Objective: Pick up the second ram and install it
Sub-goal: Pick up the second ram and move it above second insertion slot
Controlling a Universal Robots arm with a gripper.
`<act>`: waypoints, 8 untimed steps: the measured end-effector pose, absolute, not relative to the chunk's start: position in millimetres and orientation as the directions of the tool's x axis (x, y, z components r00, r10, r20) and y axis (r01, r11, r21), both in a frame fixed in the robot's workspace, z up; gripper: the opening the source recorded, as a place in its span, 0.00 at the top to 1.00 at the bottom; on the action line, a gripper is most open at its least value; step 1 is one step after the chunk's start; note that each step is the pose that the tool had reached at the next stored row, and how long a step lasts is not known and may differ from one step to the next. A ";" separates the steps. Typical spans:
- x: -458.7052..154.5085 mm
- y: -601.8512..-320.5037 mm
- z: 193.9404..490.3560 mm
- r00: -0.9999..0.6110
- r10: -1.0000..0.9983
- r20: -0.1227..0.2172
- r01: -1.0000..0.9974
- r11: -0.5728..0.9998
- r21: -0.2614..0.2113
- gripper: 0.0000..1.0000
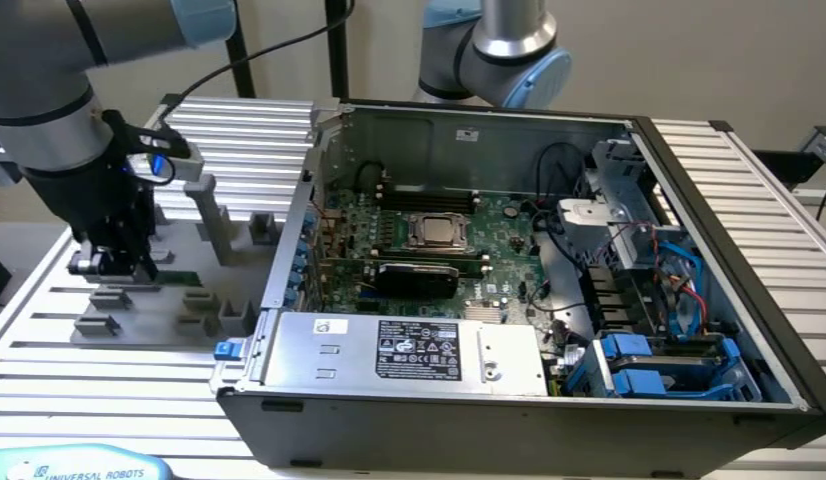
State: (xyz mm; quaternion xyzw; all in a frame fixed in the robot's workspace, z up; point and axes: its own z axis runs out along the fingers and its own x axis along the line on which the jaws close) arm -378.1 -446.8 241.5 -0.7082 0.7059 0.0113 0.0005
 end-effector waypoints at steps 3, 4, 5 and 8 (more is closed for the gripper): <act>-378.0 -446.8 254.9 0.003 -1.000 -0.017 -1.000 -0.003 0.015 0.87; -378.0 -446.8 259.4 0.003 -1.000 -0.017 -1.000 -0.003 0.015 0.87; -377.8 -446.8 264.1 0.003 -1.000 -0.017 -1.000 -0.003 0.015 0.87; -377.4 -446.8 277.8 0.003 -1.000 -0.017 -1.000 -0.003 0.015 0.87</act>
